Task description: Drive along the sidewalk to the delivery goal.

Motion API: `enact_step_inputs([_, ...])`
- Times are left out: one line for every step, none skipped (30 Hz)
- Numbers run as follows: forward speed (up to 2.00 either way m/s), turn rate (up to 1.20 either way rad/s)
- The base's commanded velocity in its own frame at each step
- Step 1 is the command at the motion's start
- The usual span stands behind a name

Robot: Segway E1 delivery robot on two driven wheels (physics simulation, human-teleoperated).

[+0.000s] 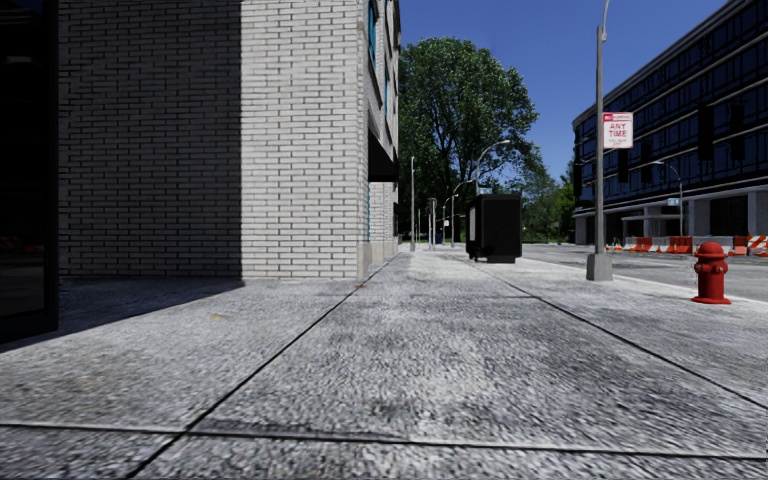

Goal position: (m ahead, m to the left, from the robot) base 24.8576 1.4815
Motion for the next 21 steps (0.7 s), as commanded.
enact_step_inputs([2.00, 0.00])
enact_step_inputs([2.00, 0.00])
enact_step_inputs([2.00, 0.00])
enact_step_inputs([2.00, 0.00])
enact_step_inputs([2.00, 0.00])
enact_step_inputs([2.00, 0.00])
enact_step_inputs([2.00, 0.00])
enact_step_inputs([2.00, 0.00])
enact_step_inputs([2.00, 0.00])
enact_step_inputs([2.00, 0.00])
enact_step_inputs([2.00, 0.00])
enact_step_inputs([2.00, 0.00])
enact_step_inputs([2.00, 0.00])
enact_step_inputs([2.00, 0.00])
enact_step_inputs([2.00, 0.00])
enact_step_inputs([2.00, 0.00])
enact_step_inputs([2.00, 0.00])
enact_step_inputs([2.00, 0.00])
enact_step_inputs([2.00, 0.00])
enact_step_inputs([2.00, 0.00])
enact_step_inputs([2.00, 0.00])
